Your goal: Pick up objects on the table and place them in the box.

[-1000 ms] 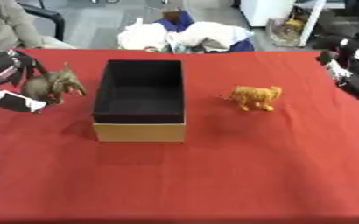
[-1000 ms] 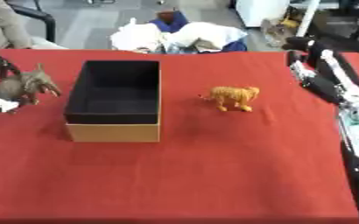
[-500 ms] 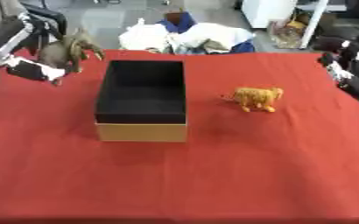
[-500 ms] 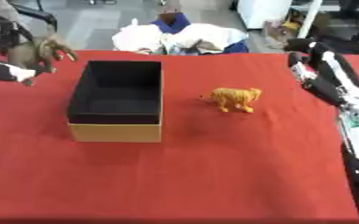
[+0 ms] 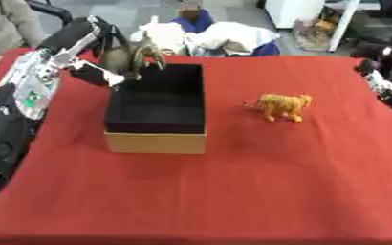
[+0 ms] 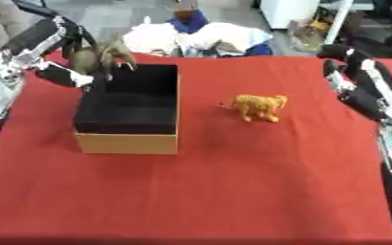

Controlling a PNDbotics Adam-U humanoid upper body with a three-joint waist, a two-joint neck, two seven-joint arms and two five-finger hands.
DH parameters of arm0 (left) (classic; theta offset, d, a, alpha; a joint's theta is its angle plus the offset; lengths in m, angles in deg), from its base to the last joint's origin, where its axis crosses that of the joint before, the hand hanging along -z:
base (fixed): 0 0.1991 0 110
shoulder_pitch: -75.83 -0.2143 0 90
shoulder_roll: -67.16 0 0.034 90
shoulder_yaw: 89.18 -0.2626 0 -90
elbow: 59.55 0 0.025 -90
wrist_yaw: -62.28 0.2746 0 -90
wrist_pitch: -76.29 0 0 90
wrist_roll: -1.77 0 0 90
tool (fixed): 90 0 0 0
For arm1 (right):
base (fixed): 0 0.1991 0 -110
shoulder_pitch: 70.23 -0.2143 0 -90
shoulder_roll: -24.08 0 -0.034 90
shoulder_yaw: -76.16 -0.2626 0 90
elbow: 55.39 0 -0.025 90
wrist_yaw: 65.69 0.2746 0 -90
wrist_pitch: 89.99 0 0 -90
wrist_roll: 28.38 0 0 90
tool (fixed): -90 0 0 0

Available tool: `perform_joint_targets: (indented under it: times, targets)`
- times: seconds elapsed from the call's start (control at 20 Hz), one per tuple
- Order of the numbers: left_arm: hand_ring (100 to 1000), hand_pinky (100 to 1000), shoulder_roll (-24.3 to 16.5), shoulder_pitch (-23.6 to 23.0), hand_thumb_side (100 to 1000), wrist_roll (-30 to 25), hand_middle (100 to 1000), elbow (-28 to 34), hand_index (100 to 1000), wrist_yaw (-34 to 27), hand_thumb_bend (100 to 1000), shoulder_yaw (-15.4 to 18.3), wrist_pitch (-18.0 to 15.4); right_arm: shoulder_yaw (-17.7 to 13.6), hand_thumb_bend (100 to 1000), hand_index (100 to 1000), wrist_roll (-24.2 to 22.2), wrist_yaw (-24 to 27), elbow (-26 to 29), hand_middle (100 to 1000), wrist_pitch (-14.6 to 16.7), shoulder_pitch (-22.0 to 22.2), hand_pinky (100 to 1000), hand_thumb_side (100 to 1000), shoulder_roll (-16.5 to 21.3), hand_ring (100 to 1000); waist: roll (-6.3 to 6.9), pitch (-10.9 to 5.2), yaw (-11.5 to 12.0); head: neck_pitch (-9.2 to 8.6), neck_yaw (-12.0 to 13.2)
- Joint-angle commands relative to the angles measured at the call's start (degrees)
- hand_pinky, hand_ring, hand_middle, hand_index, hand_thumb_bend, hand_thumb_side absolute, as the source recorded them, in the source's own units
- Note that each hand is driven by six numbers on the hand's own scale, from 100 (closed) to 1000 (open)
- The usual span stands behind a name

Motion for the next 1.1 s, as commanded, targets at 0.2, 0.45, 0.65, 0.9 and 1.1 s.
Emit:
perform_joint_targets:
  times: [0.2, 0.45, 0.65, 0.9, 1.1]
  targets:
    - [325, 432, 1.3, 0.8, 112, -1.2, 321, -1.1, 491, 3.3, 239, -1.7, -3.5, 0.1, 100, 863, -0.3, 0.4, 0.5, 749, 0.2, -1.3, 796, 651, 0.9, 903, 0.02, -0.59, -0.1, -0.13, 0.5]
    - [350, 466, 2.1, -0.7, 209, -3.8, 345, -1.9, 516, 4.8, 224, -3.3, -6.3, 0.0, 100, 864, -0.3, 0.3, 0.3, 750, 0.3, -1.6, 796, 649, 1.1, 902, -0.09, -0.59, 0.0, -0.34, 0.3]
    - [395, 503, 1.4, -1.9, 405, -7.9, 393, -0.7, 566, 3.3, 193, -5.1, -9.2, -0.1, 100, 864, 0.0, 0.0, -0.3, 752, 0.2, -2.1, 797, 656, 1.7, 897, -0.10, -0.64, 0.2, -0.34, 0.0]
    - [518, 578, -0.5, -3.3, 712, -12.5, 542, 2.8, 732, -1.3, 257, -6.7, -10.7, 0.1, 100, 868, 0.1, -1.4, -3.3, 758, 0.6, -4.4, 795, 658, 3.6, 890, -0.24, -0.74, 0.7, -0.19, -0.4]
    - [585, 623, -3.0, -4.6, 879, -14.4, 613, 7.4, 769, -6.7, 335, -7.1, -10.1, 1.8, 100, 874, -0.7, -2.8, -10.1, 764, 2.1, -8.9, 797, 662, 7.2, 892, -0.28, -0.95, 1.2, -0.14, -0.5]
